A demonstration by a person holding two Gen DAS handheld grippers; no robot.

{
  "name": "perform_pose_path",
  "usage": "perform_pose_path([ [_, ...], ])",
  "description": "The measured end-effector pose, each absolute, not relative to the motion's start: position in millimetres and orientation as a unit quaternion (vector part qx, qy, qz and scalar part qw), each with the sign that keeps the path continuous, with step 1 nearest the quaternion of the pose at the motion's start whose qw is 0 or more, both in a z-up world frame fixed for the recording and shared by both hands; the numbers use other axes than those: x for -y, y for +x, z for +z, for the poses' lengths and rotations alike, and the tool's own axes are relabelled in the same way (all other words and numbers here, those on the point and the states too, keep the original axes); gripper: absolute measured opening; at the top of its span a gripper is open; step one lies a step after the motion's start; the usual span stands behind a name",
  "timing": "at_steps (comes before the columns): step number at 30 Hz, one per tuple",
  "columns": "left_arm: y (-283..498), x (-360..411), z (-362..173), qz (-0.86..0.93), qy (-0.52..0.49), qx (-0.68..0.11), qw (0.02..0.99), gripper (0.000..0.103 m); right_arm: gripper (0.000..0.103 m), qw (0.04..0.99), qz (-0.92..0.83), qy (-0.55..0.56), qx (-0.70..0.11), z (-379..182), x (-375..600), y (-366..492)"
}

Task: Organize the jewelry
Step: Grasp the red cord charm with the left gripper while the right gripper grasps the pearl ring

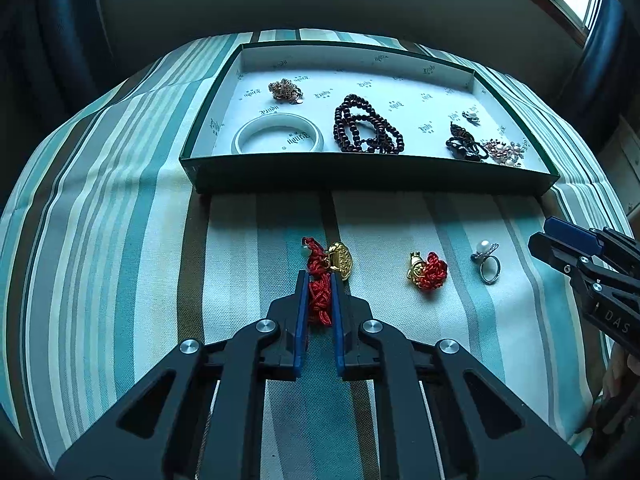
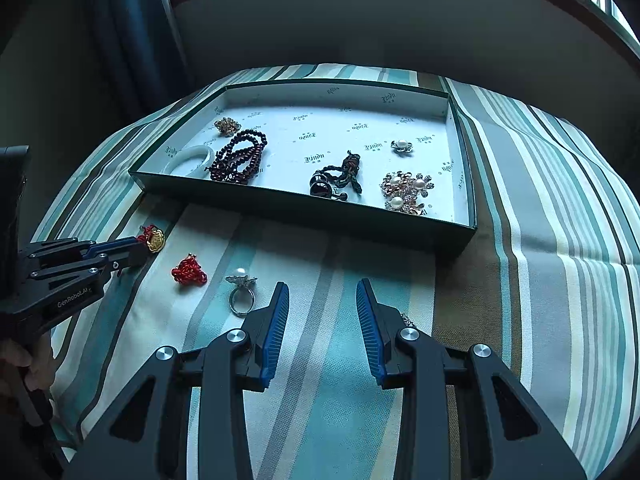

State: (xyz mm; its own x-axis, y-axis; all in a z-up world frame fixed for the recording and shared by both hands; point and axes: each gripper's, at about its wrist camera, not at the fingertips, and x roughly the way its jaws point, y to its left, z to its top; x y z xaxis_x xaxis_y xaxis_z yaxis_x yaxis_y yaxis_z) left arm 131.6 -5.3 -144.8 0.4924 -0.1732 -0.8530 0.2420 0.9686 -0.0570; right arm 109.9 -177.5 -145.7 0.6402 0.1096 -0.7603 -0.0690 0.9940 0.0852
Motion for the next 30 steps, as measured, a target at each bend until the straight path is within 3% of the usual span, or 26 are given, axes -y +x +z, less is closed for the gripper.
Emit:
perform_pose_path([
  [19, 135, -21, -146, -0.083, 0.032, -0.485, 0.870, 0.010, 0.035, 0.895, 0.095, -0.004, -0.436, -160, 134, 128],
  [21, 136, -21, -146, -0.082, 0.032, -0.485, 0.870, 0.010, 0.033, 0.895, 0.093, -0.009, -0.436, -160, 133, 127],
  [23, 136, -21, -146, -0.082, 0.031, -0.485, 0.870, 0.010, 0.022, 0.895, 0.094, -0.007, -0.436, -160, 134, 127],
  [30, 134, -18, -144, -0.086, 0.032, -0.481, 0.872, 0.010, 0.022, 0.896, 0.094, 0.003, -0.433, -156, 138, 123],
])
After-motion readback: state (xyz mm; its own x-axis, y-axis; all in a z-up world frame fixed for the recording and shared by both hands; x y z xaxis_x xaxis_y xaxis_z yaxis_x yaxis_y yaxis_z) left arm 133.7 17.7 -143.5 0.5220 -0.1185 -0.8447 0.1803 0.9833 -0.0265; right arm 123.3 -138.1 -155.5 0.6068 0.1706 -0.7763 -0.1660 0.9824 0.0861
